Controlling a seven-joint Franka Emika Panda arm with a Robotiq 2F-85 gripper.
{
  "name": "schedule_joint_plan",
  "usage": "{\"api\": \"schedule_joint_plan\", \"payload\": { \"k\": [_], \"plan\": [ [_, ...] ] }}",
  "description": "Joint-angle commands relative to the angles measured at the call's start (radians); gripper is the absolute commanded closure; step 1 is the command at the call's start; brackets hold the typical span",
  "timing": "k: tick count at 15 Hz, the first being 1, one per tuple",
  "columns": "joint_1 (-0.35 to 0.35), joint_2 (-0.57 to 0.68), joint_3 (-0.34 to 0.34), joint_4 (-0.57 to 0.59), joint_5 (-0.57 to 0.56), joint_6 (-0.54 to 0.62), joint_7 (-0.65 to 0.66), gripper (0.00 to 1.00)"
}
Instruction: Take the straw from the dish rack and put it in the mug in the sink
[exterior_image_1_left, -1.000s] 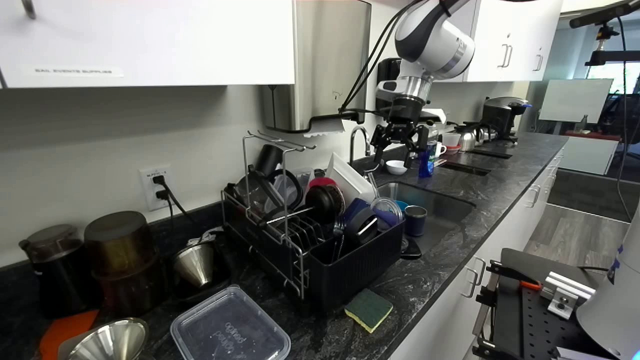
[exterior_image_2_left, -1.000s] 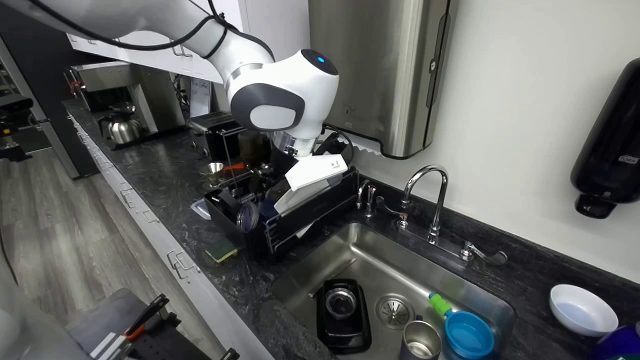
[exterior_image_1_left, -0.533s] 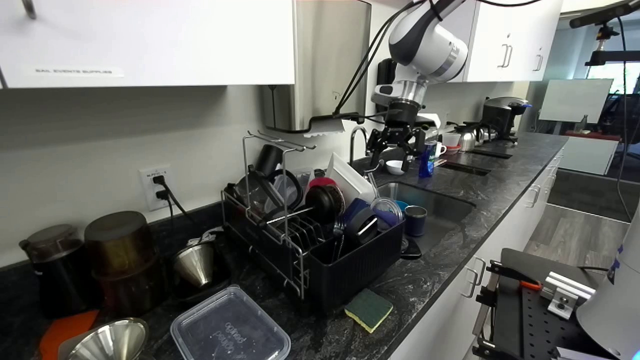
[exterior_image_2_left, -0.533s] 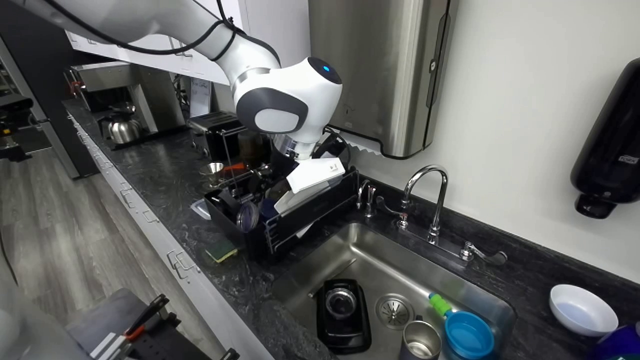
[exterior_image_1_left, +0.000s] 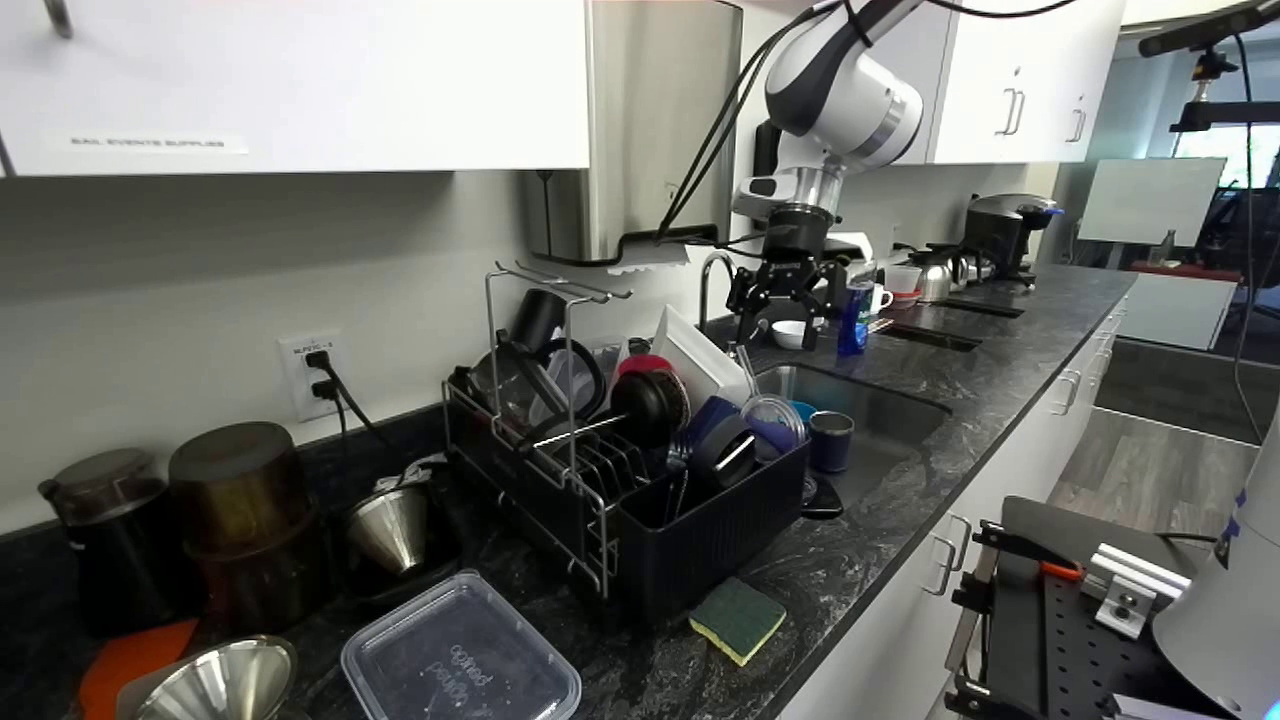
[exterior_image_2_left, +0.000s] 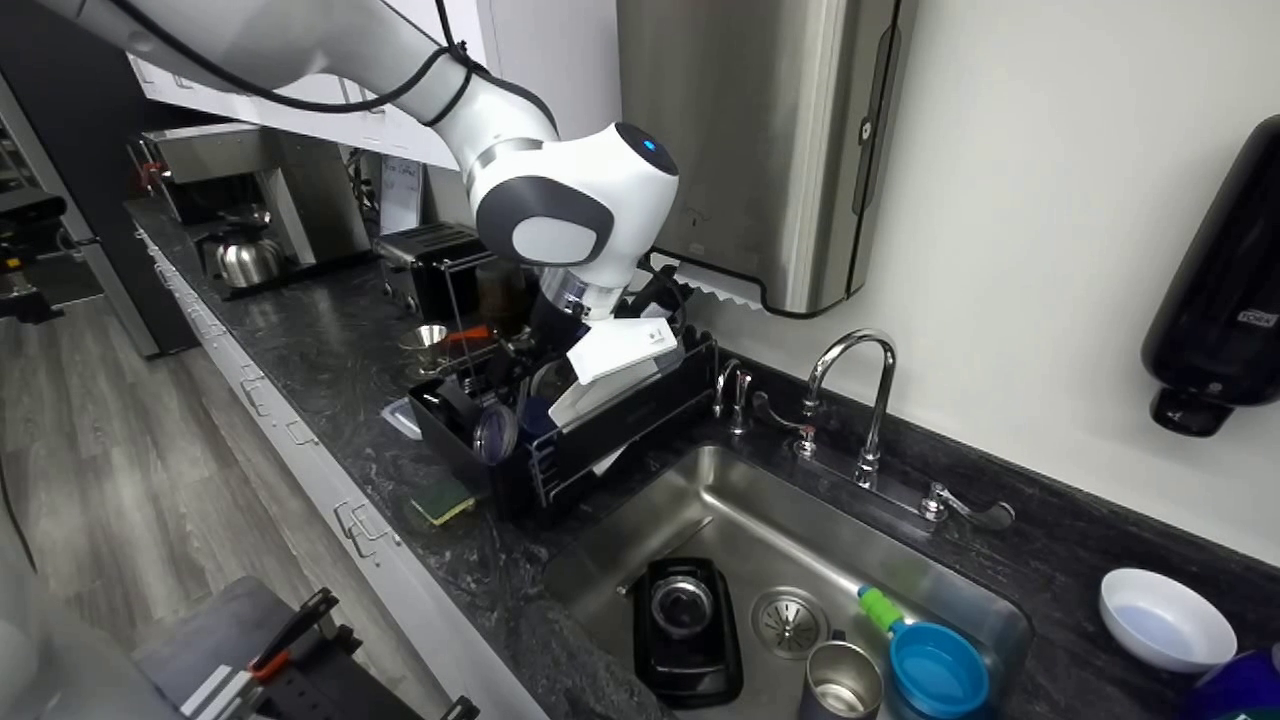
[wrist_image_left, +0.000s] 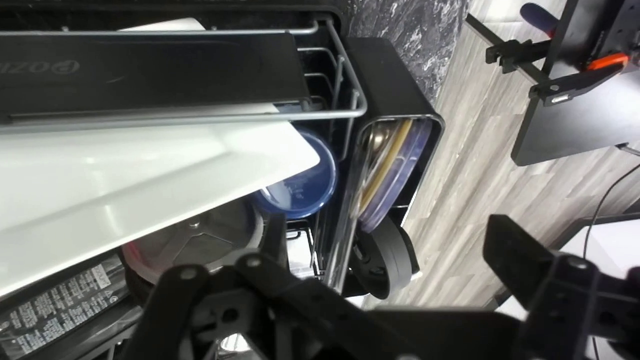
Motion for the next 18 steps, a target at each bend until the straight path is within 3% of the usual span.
{"api": "schedule_joint_plan", "payload": {
  "k": [1, 9, 18],
  "plan": [
    [-0.031, 0.034, 0.026, 0.039, 0.016, -0.071, -0.011, 0.00],
    [-0.054, 0.089, 0.031, 0.106, 0.085, -0.192, 0.070, 0.00],
    [-0.111, 0.165, 0.027, 0.138, 0.192, -0.178, 0.039, 0.00]
  ]
}}
